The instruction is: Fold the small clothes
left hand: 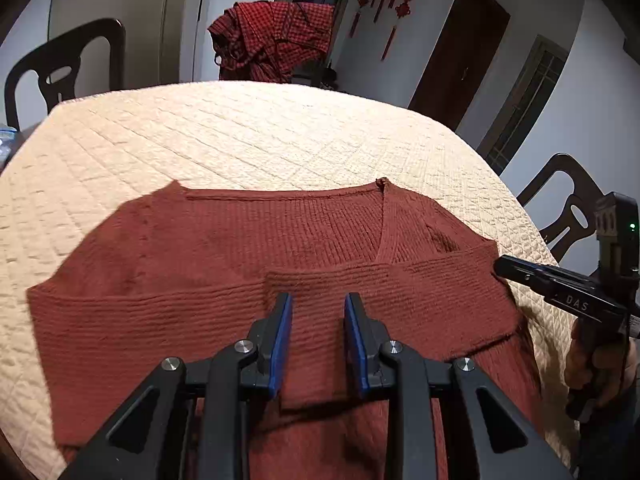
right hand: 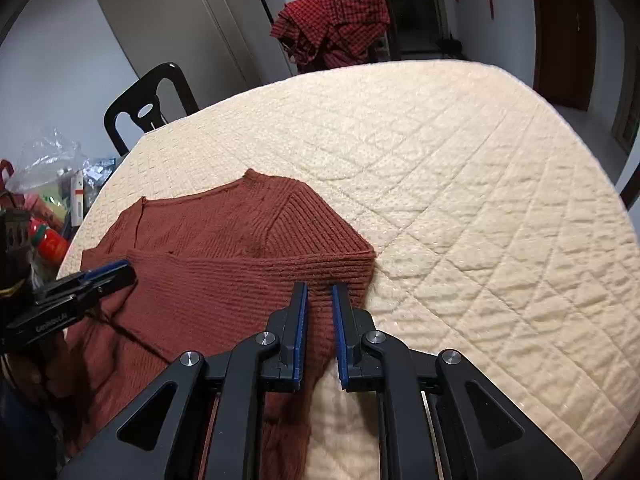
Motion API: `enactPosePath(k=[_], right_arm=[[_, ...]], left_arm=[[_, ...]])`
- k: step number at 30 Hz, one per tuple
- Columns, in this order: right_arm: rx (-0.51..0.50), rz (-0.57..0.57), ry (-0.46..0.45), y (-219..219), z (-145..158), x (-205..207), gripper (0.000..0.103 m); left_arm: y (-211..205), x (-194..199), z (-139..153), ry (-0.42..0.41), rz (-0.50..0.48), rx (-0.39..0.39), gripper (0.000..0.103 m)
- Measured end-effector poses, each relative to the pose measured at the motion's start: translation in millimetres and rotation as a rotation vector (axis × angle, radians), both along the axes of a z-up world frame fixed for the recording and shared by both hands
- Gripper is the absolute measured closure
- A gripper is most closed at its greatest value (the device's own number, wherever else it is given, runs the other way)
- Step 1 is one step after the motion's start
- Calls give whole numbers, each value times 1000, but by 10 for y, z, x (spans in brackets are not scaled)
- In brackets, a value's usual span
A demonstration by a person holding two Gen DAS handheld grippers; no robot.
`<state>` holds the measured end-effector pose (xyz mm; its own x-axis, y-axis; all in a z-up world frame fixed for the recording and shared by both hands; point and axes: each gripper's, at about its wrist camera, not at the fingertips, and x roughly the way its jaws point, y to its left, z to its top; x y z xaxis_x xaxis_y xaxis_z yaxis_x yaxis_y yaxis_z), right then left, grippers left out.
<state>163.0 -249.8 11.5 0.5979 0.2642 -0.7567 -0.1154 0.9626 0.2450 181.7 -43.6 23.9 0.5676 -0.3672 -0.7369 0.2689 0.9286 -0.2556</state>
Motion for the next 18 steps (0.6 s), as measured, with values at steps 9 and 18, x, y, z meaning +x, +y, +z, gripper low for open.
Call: enactPosePath(k=[9, 18], right_arm=[[-59, 70, 2, 140, -74, -371, 90], [-42, 76, -27, 168, 70, -679, 90]], left_arm=[[131, -231, -97, 8, -2, 6, 73], [463, -654, 43, -42, 80, 11, 73]])
